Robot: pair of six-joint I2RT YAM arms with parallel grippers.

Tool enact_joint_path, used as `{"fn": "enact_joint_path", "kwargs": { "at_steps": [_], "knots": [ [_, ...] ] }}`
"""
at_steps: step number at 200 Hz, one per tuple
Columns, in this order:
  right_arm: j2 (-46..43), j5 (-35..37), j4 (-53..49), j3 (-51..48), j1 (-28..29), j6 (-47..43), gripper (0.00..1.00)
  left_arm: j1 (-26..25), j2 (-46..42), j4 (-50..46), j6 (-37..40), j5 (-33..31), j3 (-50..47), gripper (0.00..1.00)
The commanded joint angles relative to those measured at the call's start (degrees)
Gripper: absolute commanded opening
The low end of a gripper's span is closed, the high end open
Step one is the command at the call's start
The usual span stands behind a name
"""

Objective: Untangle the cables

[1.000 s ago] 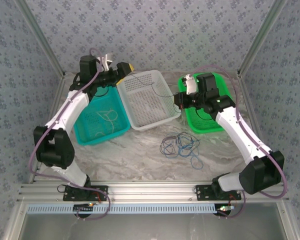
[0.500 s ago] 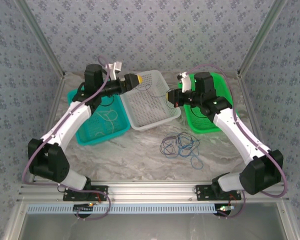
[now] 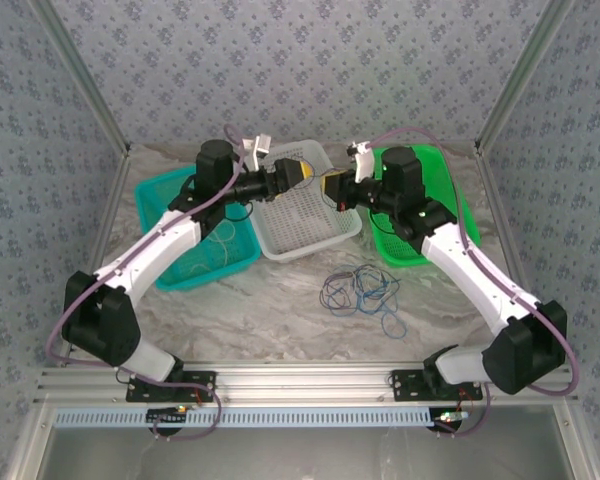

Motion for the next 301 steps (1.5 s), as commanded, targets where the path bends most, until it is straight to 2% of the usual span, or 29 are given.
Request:
{"fn": "enact_joint_path", "kwargs": {
  "at_steps": [1, 17, 147, 222, 235, 252, 301],
  "knots": [
    [-1.29, 1.26, 3.23, -0.26, 0.81, 0.96, 0.0, -0.64, 1.06, 3.41, -2.1, -0.94, 0.47, 0.84],
    [-1.93, 1.27, 4.7, -2.98, 1.33, 1.06, 0.0, -0.82, 2.02, 3.84, -3.11, -0.98, 1.36, 0.76],
    [-3.05, -7.12, 6.9, -4.97, 1.44, 2.32, 0.0, -1.71, 6.14, 4.58, -1.06, -4.46, 5.34, 0.68],
    [-1.94, -10.48, 6.36, -4.65, 1.28, 2.39, 0.0, -2.53, 8.62, 6.22, -0.83, -4.35, 6.4, 0.28],
    [-1.82, -10.56, 5.93, -4.55, 1.2, 2.21, 0.0, -2.6, 8.73, 6.4, -0.64, -4.46, 6.56, 0.18],
    [-2.06, -10.47, 3.43, -4.39, 1.01, 1.38, 0.0, -2.45, 8.73, 4.98, 0.53, -5.13, 6.95, 0.0],
    [-2.48, -3.54, -18.22, -1.28, -0.72, -8.03, 0.0, 2.0, 8.03, 0.05, 1.45, -5.88, 5.89, 0.0]
  ]
}}
